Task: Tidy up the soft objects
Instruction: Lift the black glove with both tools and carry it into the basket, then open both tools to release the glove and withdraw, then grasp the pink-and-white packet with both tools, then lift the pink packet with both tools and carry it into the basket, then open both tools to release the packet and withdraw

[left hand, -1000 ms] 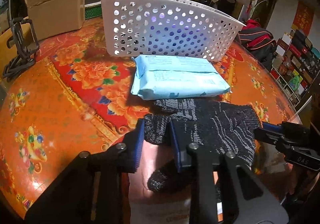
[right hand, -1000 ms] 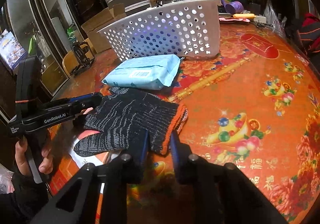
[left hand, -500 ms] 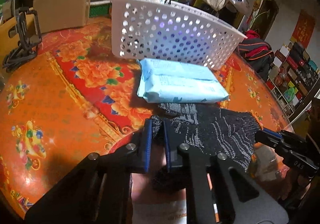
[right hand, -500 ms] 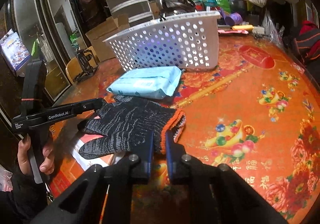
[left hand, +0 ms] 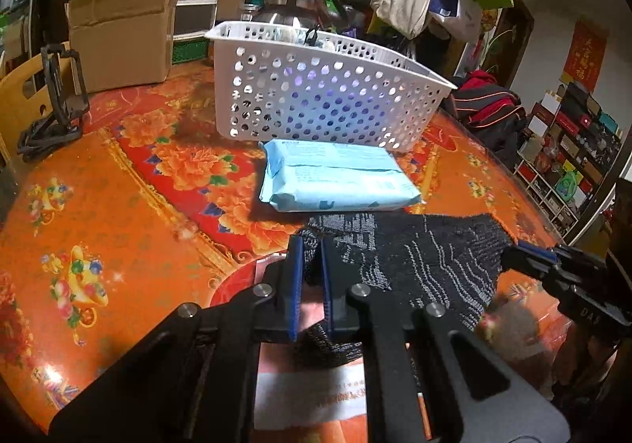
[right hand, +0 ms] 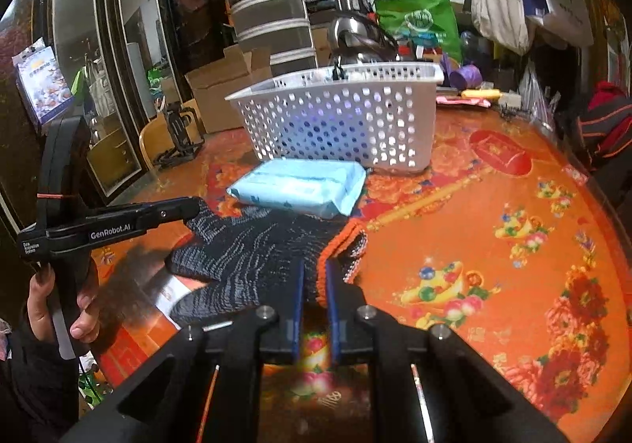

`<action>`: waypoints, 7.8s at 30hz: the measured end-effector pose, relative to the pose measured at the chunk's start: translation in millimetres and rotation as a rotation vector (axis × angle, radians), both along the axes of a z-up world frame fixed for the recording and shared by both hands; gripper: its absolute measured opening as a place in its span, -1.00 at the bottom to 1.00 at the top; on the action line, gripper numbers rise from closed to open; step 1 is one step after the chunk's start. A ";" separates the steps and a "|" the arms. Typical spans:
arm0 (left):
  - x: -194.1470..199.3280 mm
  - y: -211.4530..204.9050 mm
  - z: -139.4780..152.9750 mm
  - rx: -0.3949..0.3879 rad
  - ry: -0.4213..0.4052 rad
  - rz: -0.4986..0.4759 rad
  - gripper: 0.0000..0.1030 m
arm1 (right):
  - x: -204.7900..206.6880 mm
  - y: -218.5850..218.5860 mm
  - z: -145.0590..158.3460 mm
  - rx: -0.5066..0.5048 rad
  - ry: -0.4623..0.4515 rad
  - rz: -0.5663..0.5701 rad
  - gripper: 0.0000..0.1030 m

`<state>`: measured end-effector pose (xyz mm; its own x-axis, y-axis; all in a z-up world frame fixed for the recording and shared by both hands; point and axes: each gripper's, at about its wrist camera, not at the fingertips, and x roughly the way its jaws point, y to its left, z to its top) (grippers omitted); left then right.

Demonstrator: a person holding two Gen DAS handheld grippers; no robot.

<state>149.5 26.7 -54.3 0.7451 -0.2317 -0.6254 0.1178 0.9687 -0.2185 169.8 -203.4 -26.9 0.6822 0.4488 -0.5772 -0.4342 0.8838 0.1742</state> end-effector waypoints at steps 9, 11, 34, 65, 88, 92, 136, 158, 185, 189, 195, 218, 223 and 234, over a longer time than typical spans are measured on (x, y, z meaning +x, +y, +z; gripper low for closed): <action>-19.2 -1.0 30.9 -0.015 -0.056 -0.013 -0.85 | -9.6 1.6 27.0 -0.014 -0.057 0.004 -0.84; -21.5 -0.2 38.2 -0.022 -0.064 -0.010 -0.85 | -11.4 0.6 34.9 -0.012 -0.073 0.004 -0.84; 38.6 13.3 208.3 -0.052 -0.219 0.036 -0.85 | 65.4 15.0 184.0 -0.048 -0.243 -0.010 -0.84; 278.8 9.4 131.1 0.078 0.059 0.181 -0.84 | 268.3 41.5 75.8 -0.188 0.048 -0.085 -0.84; 141.7 29.7 95.1 0.104 0.068 0.183 0.55 | 151.8 -26.6 50.8 -0.021 0.111 -0.182 0.41; 92.1 35.0 70.9 0.085 0.073 0.161 0.55 | 111.0 -33.2 24.5 -0.002 0.142 -0.194 0.41; -65.1 -18.5 -36.9 0.036 0.092 0.007 -0.73 | -16.7 60.5 -43.9 -0.008 0.151 0.080 -0.71; -88.7 -22.6 -25.7 0.020 -0.027 -0.024 -0.87 | -35.4 42.9 -28.9 -0.005 0.052 0.061 -0.94; -83.0 -31.6 61.7 0.042 -0.204 -0.045 -0.87 | -17.7 34.7 58.7 -0.046 -0.115 0.061 -0.95; -69.7 -32.8 84.0 0.055 -0.231 -0.052 -0.87 | -1.0 35.3 86.1 -0.064 -0.158 0.055 -0.95; -29.2 -34.8 138.1 0.058 -0.273 -0.056 -0.87 | 45.7 36.5 131.8 -0.095 -0.208 0.020 -0.95; 191.6 -19.0 153.8 0.095 -0.104 0.025 -0.99 | 177.9 25.1 98.7 -0.153 -0.034 -0.091 -1.00; 144.4 -7.3 124.4 0.034 -0.049 0.013 -0.63 | 124.2 14.6 59.8 -0.074 0.033 -0.058 -1.00; 1.0 8.2 28.2 0.032 0.082 0.031 0.40 | 30.0 26.0 -14.1 0.017 0.162 -0.013 -0.08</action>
<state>150.6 34.9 -26.1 0.6973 -0.1885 -0.6915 0.0710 0.9782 -0.1951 199.8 -177.4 -41.0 0.5864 0.4514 -0.6725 -0.3879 0.8854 0.2561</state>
